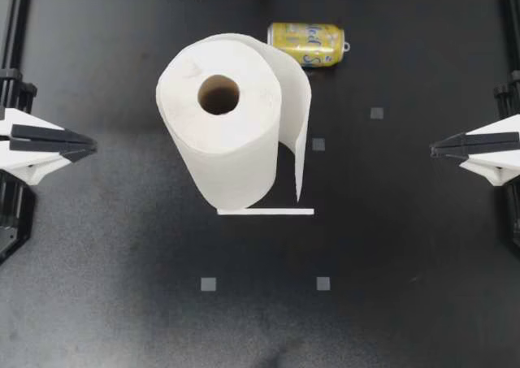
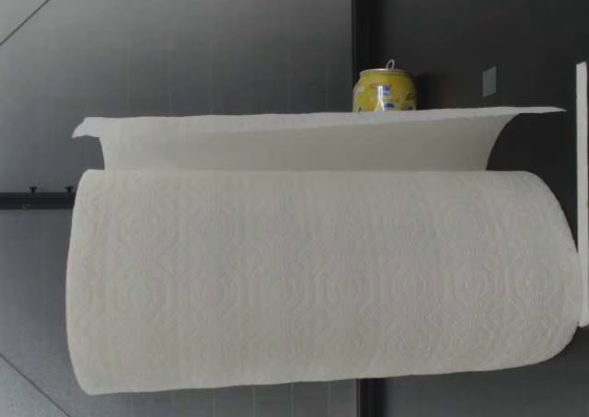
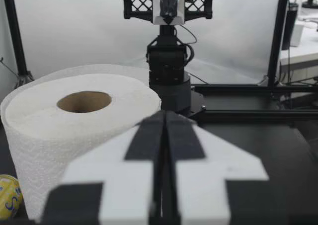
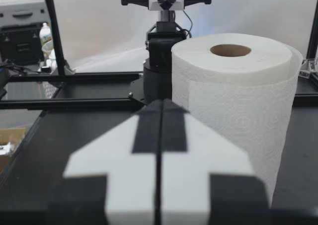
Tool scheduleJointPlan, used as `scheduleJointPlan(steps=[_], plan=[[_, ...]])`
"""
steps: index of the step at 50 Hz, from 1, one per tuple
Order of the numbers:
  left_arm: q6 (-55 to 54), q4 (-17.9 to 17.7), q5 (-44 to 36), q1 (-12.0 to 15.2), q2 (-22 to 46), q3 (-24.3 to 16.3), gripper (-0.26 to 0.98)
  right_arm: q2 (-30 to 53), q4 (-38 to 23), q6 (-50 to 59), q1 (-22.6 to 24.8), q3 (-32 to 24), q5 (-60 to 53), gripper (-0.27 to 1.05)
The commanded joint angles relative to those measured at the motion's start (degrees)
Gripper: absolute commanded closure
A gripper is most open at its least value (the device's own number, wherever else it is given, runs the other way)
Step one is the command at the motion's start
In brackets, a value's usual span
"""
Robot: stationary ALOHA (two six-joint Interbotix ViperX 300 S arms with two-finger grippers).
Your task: Pick up a piece of paper towel and place it on the spilled liquid.
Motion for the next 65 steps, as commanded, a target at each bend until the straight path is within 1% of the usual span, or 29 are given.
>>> scheduleJointPlan(steps=[1,6,13,17,20,27,34,40,45,47,50,54,58,62,65], plan=[[-0.1,-0.2,-0.7,0.5,0.8,-0.4,0.53,0.4,0.0,0.6,0.0,-0.7,-0.5,0.7],[-0.2,-0.2,-1.0,0.5,1.1,-1.3,0.59,1.8,0.1,0.7,0.0,-1.4,-0.4,0.78],[0.0,-0.2,-1.0,0.6,3.9,-3.8,0.6,5.9,0.0,0.6,0.0,-4.3,1.5,0.78],[0.0,-0.3,-0.7,1.1,6.7,-6.0,0.6,8.8,-0.1,0.4,0.0,-7.6,6.9,0.78],[0.0,-0.4,-0.6,1.8,9.1,-7.6,0.6,10.9,-0.5,0.4,0.0,-10.6,13.4,0.78],[0.2,-0.4,-0.6,5.3,14.6,-11.6,0.6,14.9,-1.8,0.4,0.0,-18.2,29.0,0.78],[0.4,-0.4,-0.4,6.7,19.0,-14.6,0.6,17.7,-5.4,0.6,0.5,-24.2,40.2,0.78],[0.3,-0.4,0.6,7.0,22.3,-16.7,0.6,20.5,-10.8,2.1,3.7,-28.7,46.7,0.78],[0.3,-0.4,1.4,7.8,24.5,-18.2,0.6,23.4,-17.8,7.8,6.8,-31.6,51.2,0.79],[0.4,-0.4,2.2,8.0,25.2,-18.9,0.6,24.8,-22.1,11.8,8.4,-32.3,53.8,0.79],[0.4,-0.4,3.9,8.3,25.9,-19.8,0.6,26.9,-30.7,19.2,11.6,-33.1,59.2,0.79],[0.4,-0.4,6.4,8.9,26.4,-20.4,0.6,30.8,-46.8,33.9,19.1,-34.4,71.8,0.79],[0.5,-0.2,7.3,9.4,26.4,-20.7,0.6,34.2,-60.6,48.7,26.7,-34.9,82.7,0.79],[0.9,-0.2,8.0,9.7,26.4,-20.8,0.6,37.0,-68.4,61.0,31.8,-34.7,88.9,0.79],[1.2,-0.2,9.0,9.7,26.5,-20.9,0.6,38.8,-70.6,68.1,33.8,-34.6,90.6,0.79]])
